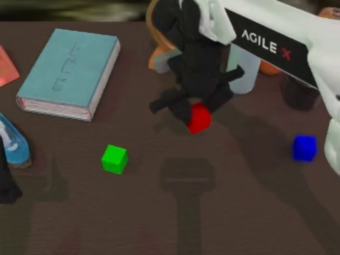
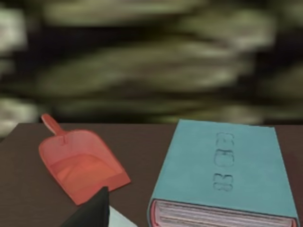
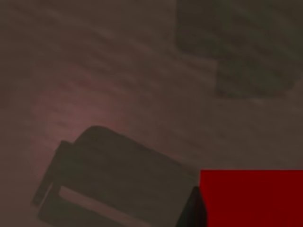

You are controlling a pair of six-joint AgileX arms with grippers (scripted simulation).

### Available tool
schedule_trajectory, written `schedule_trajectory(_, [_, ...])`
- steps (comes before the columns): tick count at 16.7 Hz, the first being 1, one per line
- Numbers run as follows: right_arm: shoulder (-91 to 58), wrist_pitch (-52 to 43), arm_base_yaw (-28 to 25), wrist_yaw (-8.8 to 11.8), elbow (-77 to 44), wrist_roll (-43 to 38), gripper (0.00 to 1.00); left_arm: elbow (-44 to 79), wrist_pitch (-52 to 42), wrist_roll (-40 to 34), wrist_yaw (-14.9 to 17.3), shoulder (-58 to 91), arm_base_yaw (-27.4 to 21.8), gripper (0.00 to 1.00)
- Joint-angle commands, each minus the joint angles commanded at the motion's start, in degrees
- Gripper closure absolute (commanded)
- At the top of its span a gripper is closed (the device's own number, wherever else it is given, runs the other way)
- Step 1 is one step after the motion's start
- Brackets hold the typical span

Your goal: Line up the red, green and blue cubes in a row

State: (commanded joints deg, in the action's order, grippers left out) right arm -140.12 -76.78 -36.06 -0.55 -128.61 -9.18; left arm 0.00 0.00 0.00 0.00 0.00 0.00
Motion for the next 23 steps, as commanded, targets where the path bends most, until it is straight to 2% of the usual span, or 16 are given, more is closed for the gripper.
schedule_trajectory(7, [-5.11,-7.02,-10.59,-0.79,-10.72,-31.31,1.00,0.00,0.00,0.00,0.00,0.00,0.00,0.00])
schedule_trajectory(10, [-6.04,-8.81,-14.01,-1.11,-14.08,-39.84,1.00,0.00,0.00,0.00,0.00,0.00,0.00,0.00])
schedule_trajectory(13, [-6.11,-9.34,-15.37,-1.27,-15.33,-42.84,1.00,0.00,0.00,0.00,0.00,0.00,0.00,0.00])
schedule_trajectory(18, [-5.93,-9.03,-15.11,-1.17,-14.99,-42.83,1.00,0.00,0.00,0.00,0.00,0.00,0.00,0.00])
schedule_trajectory(23, [-5.08,-0.24,-15.18,-1.23,-5.39,-42.93,1.00,0.00,0.00,0.00,0.00,0.00,0.00,0.00])
